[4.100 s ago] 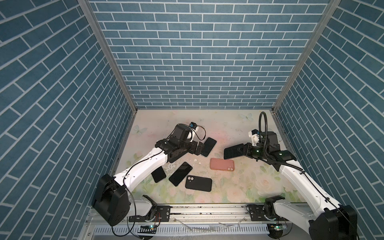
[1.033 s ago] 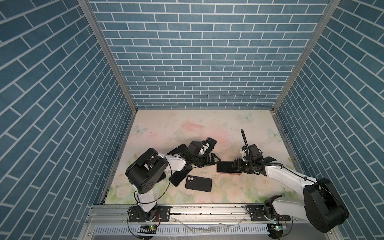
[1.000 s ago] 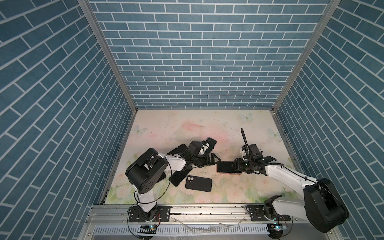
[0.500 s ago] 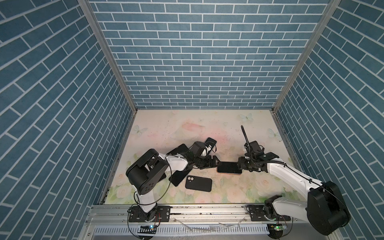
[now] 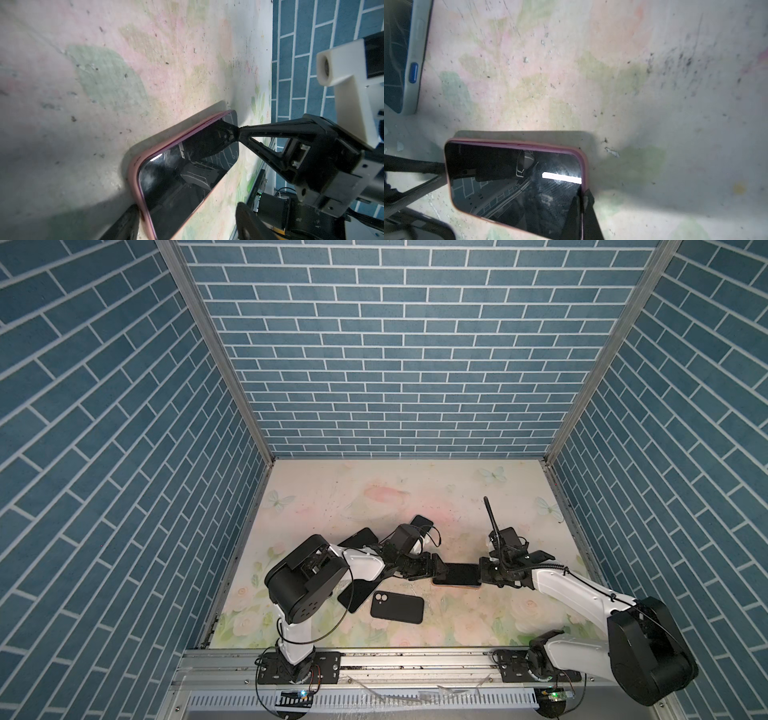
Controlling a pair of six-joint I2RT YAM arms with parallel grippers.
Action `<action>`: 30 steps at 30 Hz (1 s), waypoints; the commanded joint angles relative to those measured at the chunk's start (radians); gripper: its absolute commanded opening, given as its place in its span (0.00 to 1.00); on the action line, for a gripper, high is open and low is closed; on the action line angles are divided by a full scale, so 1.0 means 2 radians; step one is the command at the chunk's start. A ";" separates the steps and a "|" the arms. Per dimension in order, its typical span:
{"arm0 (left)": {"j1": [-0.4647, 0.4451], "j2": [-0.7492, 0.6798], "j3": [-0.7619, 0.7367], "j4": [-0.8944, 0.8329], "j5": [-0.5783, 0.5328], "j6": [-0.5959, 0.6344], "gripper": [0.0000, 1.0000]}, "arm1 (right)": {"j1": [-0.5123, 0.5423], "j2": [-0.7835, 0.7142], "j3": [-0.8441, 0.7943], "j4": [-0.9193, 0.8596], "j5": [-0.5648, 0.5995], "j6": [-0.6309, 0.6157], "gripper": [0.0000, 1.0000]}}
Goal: Put the phone into the phone case
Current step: 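Press the phone into the pink case with the left gripper while the right holds, then grip both ends of the cased phone with the left and right grippers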
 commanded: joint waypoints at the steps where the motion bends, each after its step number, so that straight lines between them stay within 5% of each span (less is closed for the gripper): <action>1: -0.015 0.027 0.012 0.014 0.009 -0.007 0.74 | 0.009 0.029 -0.024 0.030 -0.055 0.013 0.05; 8: -0.015 0.023 0.017 -0.002 0.000 -0.004 0.74 | 0.011 0.044 -0.026 0.041 -0.079 0.013 0.05; 16: -0.010 -0.015 0.015 -0.074 -0.037 0.029 0.85 | -0.010 -0.016 0.010 -0.024 -0.043 -0.002 0.36; 30: -0.008 -0.029 0.010 -0.091 -0.046 0.038 0.82 | -0.057 -0.036 0.037 -0.051 -0.059 -0.017 0.54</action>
